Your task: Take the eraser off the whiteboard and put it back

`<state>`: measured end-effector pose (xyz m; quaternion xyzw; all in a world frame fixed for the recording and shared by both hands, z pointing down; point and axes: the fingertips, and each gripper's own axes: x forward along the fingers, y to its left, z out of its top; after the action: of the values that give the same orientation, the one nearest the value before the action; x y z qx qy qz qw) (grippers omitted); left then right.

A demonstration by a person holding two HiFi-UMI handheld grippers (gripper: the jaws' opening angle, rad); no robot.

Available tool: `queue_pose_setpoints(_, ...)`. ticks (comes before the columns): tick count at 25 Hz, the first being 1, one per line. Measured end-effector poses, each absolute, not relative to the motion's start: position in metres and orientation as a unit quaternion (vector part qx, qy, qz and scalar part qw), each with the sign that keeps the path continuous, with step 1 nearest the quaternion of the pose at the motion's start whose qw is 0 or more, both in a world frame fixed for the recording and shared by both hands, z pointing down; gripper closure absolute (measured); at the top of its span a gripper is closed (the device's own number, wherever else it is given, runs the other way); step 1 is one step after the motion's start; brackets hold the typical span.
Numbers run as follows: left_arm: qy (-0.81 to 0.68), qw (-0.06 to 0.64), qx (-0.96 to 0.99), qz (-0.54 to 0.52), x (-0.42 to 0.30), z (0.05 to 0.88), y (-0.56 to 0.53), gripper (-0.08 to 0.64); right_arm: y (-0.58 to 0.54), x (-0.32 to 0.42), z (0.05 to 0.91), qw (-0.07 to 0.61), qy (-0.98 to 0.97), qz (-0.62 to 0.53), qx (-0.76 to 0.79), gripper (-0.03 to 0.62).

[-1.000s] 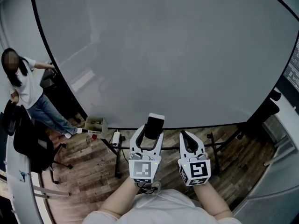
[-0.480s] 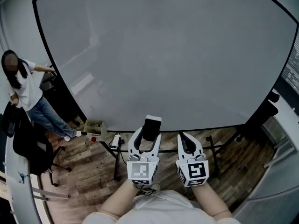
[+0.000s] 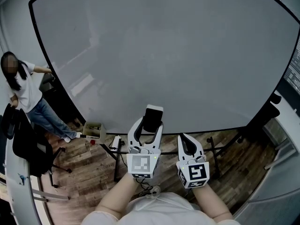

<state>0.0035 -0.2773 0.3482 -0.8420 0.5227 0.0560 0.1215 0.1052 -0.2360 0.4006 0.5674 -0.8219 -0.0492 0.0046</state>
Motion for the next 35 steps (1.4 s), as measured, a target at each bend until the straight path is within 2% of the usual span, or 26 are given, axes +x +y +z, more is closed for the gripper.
queue_pose_setpoints(13,0.543,0.134,-0.825,0.081,0.007,0.277,-0.366,0.311,-0.261,0.117,0.394,0.008,-0.818,-0.058,0.572,0.565)
queue_pose_setpoints(35,0.560,0.141,-0.812,0.081,0.011,0.274,-0.394,0.307,-0.280,0.120,0.399,0.008,-0.820,-0.050,0.571,0.565)
